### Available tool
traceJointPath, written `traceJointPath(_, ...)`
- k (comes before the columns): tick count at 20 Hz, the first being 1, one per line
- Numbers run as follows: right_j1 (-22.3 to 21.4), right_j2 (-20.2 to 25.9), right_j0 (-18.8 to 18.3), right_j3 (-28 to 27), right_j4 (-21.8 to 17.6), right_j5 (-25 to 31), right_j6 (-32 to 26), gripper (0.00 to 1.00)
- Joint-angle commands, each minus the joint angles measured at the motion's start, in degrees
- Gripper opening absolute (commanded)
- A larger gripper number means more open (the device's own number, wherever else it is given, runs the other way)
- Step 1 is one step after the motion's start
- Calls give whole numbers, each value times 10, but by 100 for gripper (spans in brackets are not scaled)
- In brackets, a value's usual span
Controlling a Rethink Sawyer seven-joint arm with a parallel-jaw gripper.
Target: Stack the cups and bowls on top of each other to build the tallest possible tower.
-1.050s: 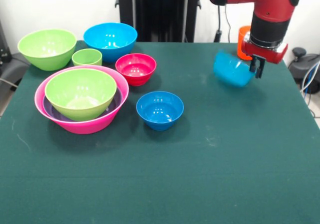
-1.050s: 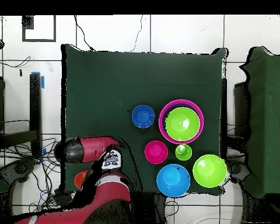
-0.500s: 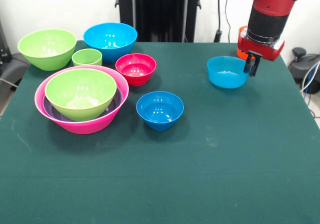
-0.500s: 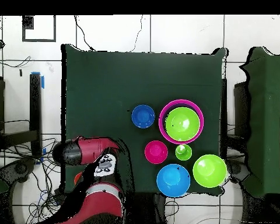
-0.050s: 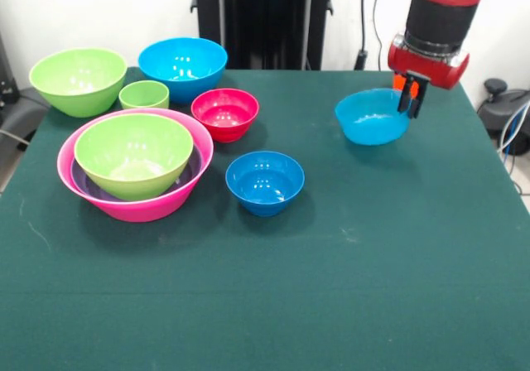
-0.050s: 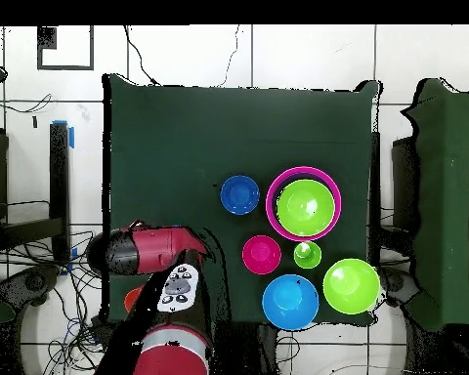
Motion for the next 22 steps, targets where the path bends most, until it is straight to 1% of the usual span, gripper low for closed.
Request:
traceJointPath(1,-71,18,6,25,-21,112,-4,0)
traceJointPath(13,-167,28,35,61,-18,206,-2,0)
traceJointPath(18,-208,38,24,93,-18,225,-34,0)
traceJointPath(22,-245,47,8,113,-16,261,-64,0)
